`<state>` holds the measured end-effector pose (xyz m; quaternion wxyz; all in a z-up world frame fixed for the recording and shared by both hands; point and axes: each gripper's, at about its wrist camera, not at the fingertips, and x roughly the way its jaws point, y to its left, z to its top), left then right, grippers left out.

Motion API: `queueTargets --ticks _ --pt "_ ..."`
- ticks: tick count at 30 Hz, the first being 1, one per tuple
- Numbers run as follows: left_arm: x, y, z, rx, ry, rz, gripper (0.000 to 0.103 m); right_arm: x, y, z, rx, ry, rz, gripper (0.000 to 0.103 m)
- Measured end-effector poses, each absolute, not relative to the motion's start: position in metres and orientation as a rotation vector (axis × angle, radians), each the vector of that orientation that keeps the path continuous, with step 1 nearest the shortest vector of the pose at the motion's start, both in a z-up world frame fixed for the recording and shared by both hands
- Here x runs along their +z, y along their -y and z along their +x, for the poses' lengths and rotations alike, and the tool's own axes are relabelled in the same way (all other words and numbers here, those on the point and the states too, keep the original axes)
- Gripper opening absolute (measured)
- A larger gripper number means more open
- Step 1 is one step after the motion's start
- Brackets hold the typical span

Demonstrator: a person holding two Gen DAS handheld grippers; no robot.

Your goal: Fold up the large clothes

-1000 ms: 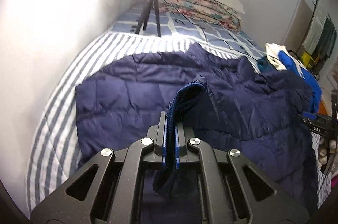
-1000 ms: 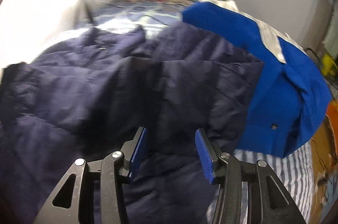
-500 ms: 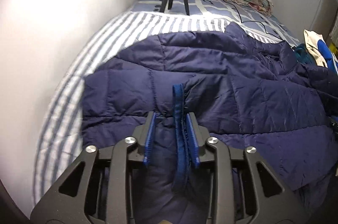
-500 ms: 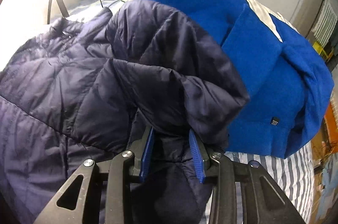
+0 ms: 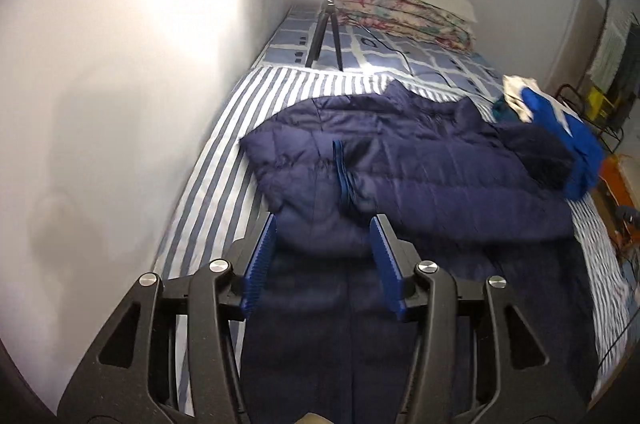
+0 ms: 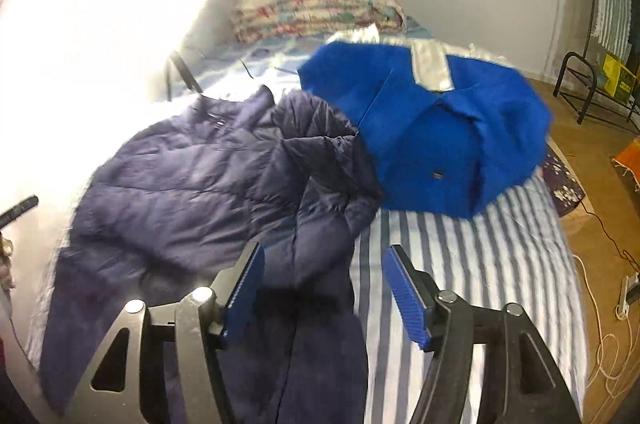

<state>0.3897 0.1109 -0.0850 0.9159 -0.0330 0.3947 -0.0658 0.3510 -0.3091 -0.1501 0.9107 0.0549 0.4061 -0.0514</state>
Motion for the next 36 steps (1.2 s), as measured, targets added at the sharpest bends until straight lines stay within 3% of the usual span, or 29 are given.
queueTargets --ticks 5,12,25,36 --pt "-0.079 -0.127 0.321 -0.174 -0.856 -0.079 0.060 -0.121 0.305 0.275 -0.064 -0.805 0.148 0.071" --pt "-0.102 -0.147 0.256 -0.174 -0.947 -0.082 0.060 -0.122 0.299 0.189 -0.053 -0.814 0.165 0.072" --pt "-0.192 -0.174 0.175 -0.161 -1.206 -0.130 0.060 -0.219 0.305 0.100 -0.070 -1.029 0.260 0.076" --pt "-0.209 -0.177 0.148 -0.188 -1.248 -0.214 0.060 -0.265 0.290 0.072 0.016 -1.121 0.320 0.076"
